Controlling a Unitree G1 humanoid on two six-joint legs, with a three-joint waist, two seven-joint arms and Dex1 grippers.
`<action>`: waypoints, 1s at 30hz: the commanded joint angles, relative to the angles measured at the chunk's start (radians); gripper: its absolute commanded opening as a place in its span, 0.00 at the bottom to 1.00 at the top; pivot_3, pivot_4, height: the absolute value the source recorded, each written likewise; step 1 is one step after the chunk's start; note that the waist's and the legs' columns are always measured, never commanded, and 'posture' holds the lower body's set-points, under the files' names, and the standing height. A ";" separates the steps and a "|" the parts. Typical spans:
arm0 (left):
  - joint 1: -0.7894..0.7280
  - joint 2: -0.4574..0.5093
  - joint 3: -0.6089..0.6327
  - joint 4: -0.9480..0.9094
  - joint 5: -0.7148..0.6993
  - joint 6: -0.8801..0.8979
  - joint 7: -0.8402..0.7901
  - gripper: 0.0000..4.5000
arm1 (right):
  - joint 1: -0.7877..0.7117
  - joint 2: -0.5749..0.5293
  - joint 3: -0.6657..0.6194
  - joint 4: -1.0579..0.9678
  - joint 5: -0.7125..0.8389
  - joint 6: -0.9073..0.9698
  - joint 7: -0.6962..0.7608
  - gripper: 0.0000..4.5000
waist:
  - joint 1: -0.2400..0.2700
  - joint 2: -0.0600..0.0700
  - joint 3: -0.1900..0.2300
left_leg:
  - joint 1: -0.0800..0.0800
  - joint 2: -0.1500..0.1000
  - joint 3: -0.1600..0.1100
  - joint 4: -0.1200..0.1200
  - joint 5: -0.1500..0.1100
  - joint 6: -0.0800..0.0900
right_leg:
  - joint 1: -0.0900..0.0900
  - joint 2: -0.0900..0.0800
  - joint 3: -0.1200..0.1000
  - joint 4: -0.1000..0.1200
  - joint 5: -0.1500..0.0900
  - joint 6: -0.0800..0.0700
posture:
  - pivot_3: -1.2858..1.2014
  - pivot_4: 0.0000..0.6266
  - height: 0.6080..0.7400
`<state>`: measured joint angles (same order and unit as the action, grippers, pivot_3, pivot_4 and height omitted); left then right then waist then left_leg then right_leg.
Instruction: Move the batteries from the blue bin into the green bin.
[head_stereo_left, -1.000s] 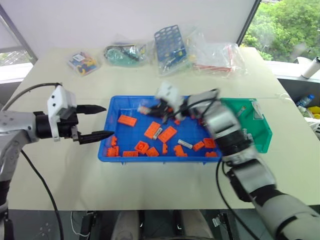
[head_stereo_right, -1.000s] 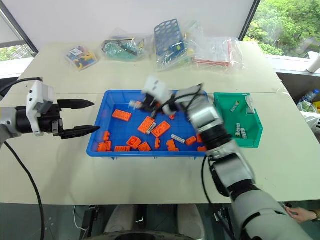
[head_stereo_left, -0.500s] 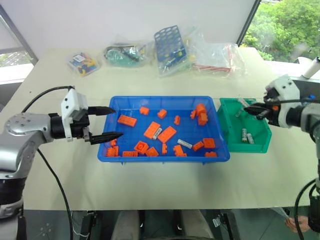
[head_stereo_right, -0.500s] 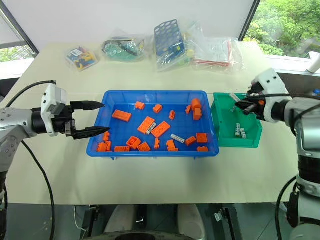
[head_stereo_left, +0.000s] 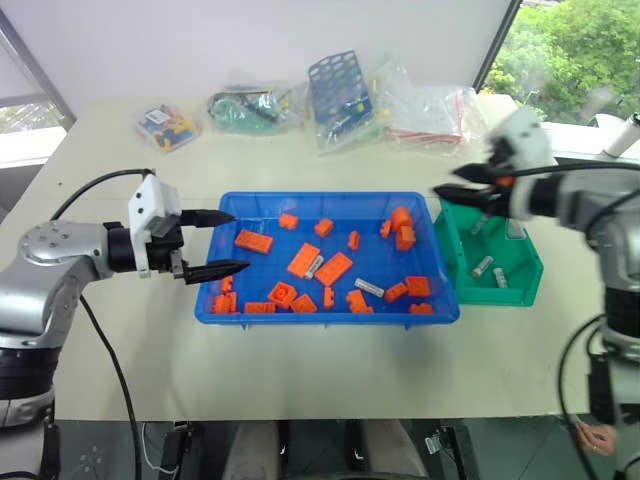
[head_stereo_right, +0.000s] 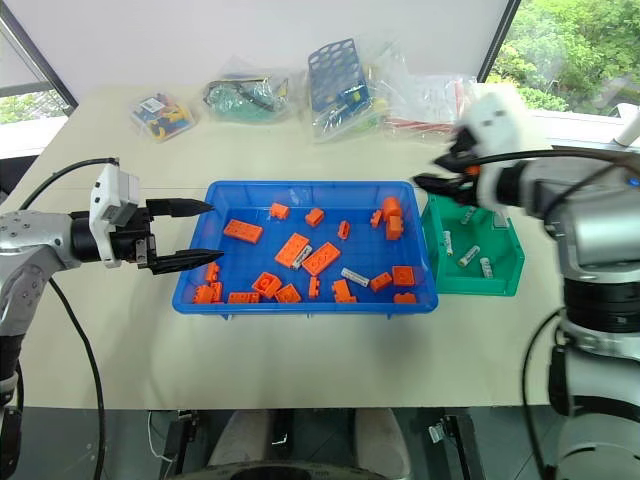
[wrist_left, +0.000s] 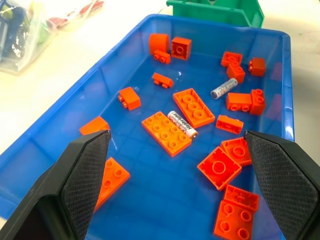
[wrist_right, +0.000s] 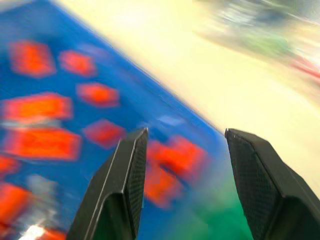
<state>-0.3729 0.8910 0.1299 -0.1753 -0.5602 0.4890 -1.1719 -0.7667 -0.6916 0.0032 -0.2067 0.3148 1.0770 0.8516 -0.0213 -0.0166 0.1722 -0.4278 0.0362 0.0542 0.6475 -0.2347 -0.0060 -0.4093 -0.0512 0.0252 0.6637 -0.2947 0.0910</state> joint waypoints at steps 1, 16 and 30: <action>-0.002 0.009 0.021 -0.038 -0.007 0.003 0.011 1.00 | -0.013 0.091 0.102 -0.024 0.001 0.009 -0.062 0.73 | 0.006 0.000 0.000 | 0.000 0.000 0.000 0.000 0.000 0.000 | 0.000 0.000 0.000 0.000 0.000 0.000 | 0.52 0.24 1.00; 0.015 0.019 0.027 -0.087 -0.021 0.034 0.023 1.00 | 0.018 0.280 0.399 0.076 -0.061 -0.036 -0.152 0.98 | 0.004 -0.001 0.000 | -0.002 -0.002 -0.001 0.002 0.000 0.000 | -0.001 -0.002 -0.001 0.000 0.000 0.000 | 0.52 0.24 1.00; -0.026 0.018 0.008 -0.105 -0.069 0.077 -0.020 1.00 | 0.046 0.327 0.425 0.211 -0.120 -0.134 -0.154 0.70 | 0.004 -0.001 -0.001 | -0.001 -0.002 -0.001 0.002 0.000 0.000 | 0.000 -0.001 -0.001 0.000 0.000 0.000 | 0.52 0.24 1.00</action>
<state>-0.3768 0.8999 0.1312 -0.2480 -0.6032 0.5626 -1.1805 -0.7330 -0.3628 0.4398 0.0076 0.1972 0.9389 0.6939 -0.0172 -0.0181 0.1716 -0.4293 0.0341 0.0529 0.6491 -0.2347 -0.0060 -0.4091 -0.0523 0.0239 0.6641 -0.2945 0.0912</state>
